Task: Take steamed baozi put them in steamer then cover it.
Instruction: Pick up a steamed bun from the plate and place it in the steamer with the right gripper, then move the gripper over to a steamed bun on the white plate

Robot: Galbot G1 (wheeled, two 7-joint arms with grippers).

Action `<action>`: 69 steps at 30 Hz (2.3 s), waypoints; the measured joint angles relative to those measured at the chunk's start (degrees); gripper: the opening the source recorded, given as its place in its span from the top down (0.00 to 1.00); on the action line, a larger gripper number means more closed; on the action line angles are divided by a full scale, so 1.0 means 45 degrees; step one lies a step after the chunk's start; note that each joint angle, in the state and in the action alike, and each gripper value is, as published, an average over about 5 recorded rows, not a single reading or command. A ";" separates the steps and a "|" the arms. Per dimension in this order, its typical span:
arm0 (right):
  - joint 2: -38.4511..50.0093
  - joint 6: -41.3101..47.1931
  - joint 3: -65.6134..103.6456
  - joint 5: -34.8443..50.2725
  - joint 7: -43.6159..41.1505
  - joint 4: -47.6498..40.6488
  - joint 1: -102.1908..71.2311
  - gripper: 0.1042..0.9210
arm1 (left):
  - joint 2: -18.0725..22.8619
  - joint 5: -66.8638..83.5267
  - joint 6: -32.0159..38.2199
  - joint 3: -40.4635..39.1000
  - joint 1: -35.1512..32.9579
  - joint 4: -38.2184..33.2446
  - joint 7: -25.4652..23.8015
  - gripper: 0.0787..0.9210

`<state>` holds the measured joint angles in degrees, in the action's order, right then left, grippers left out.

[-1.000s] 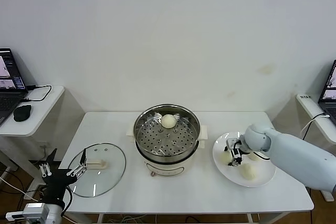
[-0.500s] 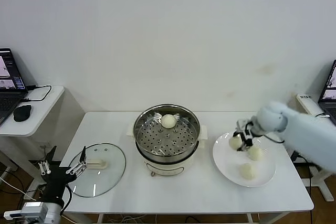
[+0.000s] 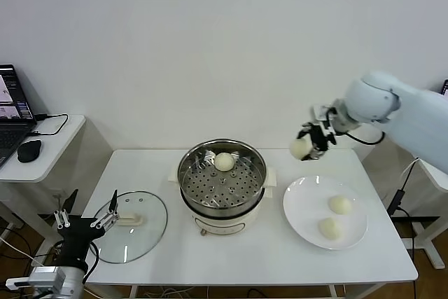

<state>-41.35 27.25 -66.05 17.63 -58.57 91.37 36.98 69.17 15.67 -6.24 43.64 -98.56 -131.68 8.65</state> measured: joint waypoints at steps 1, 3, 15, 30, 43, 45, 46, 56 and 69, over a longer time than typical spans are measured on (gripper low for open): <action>-0.0266 0.0157 -0.0076 0.0226 0.0110 0.0028 0.0078 0.36 | 0.0013 0.0000 0.0000 0.0017 0.0023 0.0008 0.0004 0.12; -0.0831 0.0467 -0.0197 0.0618 0.0340 0.0033 0.0153 0.36 | 0.0038 0.0000 -0.0005 0.0054 0.0069 0.0017 0.0015 0.12; -0.4640 0.1966 -0.0623 0.1843 0.1758 -0.1383 -0.0887 0.35 | 0.0207 0.0000 -0.0023 0.0183 0.0184 0.0049 0.0039 0.12; -0.7922 0.2817 -0.0417 0.1779 0.2856 -0.4450 -0.2711 0.35 | 0.0282 0.0032 0.0023 0.0293 0.0166 -0.0042 0.0049 0.12; -0.8682 0.3049 -0.0059 0.1618 0.3213 -0.5744 -0.3476 0.26 | 0.0278 0.0034 0.0031 0.0179 0.0264 0.0101 0.0055 0.12; -0.8583 0.3071 -0.0043 0.1634 0.3113 -0.5661 -0.3421 0.20 | 0.0267 0.0034 0.0031 0.0204 0.0253 0.0114 0.0056 0.12; -0.8503 0.3078 -0.0041 0.1638 0.3033 -0.5589 -0.3361 0.17 | 0.0262 0.0035 0.0031 0.0214 0.0250 0.0118 0.0056 0.12; -0.6311 0.2799 -0.0281 0.1518 0.1578 -0.3977 -0.1612 0.12 | 0.0190 0.0067 0.0012 0.0216 0.0267 0.0053 0.0048 0.12; -0.0770 0.1318 -0.1083 0.0539 -0.0544 -0.0295 0.0586 0.12 | 0.0010 0.0025 -0.0008 -0.0014 0.0218 -0.0071 0.0030 0.12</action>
<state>-44.81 33.18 -70.93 20.06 -61.01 90.04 39.61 69.22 15.78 -6.27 43.58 -97.58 -132.00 8.79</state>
